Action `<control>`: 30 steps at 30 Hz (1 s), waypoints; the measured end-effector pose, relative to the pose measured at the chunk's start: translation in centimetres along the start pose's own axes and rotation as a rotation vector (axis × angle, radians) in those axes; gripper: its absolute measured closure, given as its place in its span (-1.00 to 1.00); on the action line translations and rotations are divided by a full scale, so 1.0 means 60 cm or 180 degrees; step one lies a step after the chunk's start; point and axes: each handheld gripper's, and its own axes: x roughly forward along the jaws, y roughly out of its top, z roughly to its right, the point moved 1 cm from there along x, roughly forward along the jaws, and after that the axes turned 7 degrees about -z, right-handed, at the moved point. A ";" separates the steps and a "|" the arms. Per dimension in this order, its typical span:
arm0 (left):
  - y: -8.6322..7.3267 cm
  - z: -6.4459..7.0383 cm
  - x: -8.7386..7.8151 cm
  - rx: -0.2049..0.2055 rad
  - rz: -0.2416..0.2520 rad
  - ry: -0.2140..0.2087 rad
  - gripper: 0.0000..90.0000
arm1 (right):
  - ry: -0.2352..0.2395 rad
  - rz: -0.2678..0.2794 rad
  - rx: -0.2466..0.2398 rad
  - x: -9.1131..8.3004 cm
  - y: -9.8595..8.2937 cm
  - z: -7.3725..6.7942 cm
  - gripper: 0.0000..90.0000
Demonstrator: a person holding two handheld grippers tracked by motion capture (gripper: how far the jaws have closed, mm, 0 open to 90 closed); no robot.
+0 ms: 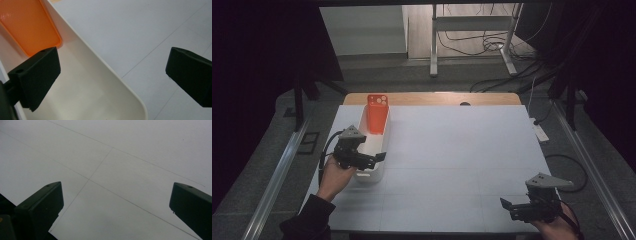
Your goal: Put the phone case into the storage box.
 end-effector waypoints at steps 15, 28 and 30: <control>-0.029 0.018 -0.027 -0.0043 0.0086 0.0013 -0.99 | -0.0005 0.0008 -0.0009 0.000 0.000 0.000 -1.00; -0.056 0.026 -0.050 -0.0076 0.0151 0.0056 -0.98 | -0.0004 0.0006 -0.0012 0.000 0.000 -0.001 -1.00; -0.059 0.027 -0.052 -0.0075 0.0154 0.0060 -0.98 | -0.0004 0.0006 -0.0013 0.000 0.000 -0.001 -1.00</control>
